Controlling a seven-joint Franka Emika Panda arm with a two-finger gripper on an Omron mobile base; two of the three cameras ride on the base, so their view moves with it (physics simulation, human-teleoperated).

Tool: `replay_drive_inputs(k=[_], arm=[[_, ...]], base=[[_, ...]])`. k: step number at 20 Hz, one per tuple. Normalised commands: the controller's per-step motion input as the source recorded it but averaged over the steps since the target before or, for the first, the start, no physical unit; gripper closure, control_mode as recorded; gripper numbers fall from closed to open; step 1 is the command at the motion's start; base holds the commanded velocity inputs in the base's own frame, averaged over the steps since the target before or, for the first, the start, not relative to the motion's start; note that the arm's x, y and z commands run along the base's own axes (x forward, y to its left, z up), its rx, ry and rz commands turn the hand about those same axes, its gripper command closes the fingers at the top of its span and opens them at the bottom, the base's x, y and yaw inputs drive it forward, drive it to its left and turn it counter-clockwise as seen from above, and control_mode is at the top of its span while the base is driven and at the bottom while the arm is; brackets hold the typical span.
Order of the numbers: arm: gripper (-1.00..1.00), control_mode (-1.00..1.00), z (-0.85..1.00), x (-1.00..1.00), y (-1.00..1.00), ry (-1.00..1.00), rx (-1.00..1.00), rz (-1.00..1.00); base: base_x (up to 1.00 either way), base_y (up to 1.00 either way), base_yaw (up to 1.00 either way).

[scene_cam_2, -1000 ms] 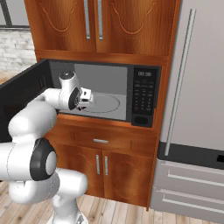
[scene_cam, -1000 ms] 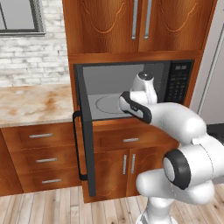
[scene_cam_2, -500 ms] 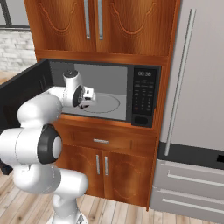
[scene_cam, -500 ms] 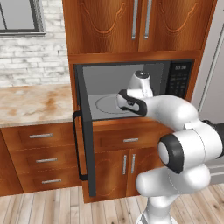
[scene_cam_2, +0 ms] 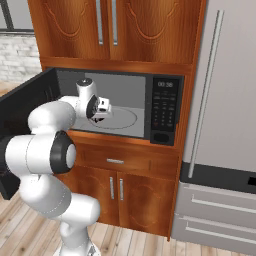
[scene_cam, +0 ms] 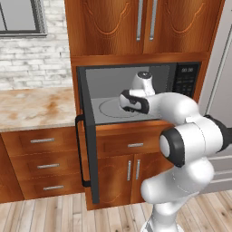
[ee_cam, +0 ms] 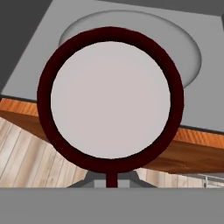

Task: Pick the mug from the counter and place it inside the microwave. Then close the microwave.

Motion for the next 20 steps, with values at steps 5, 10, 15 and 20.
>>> replay_drive_inputs(k=[5, 10, 15, 20], arm=[[1.00, -1.00, -0.01, 0.33, 0.00, 0.00, -0.01, 0.00], [1.00, -1.00, -0.07, 0.19, 0.00, 0.03, 0.00, 0.00], [1.00, -1.00, -0.26, 0.07, 0.00, 0.05, 0.00, -0.01], [1.00, -1.00, -0.28, 0.10, 0.00, 0.01, 0.00, 0.00]], base=[[0.00, 0.00, 0.00], [0.00, 0.00, 0.00], [0.00, 0.00, 0.00], [0.00, 0.00, 0.00]])
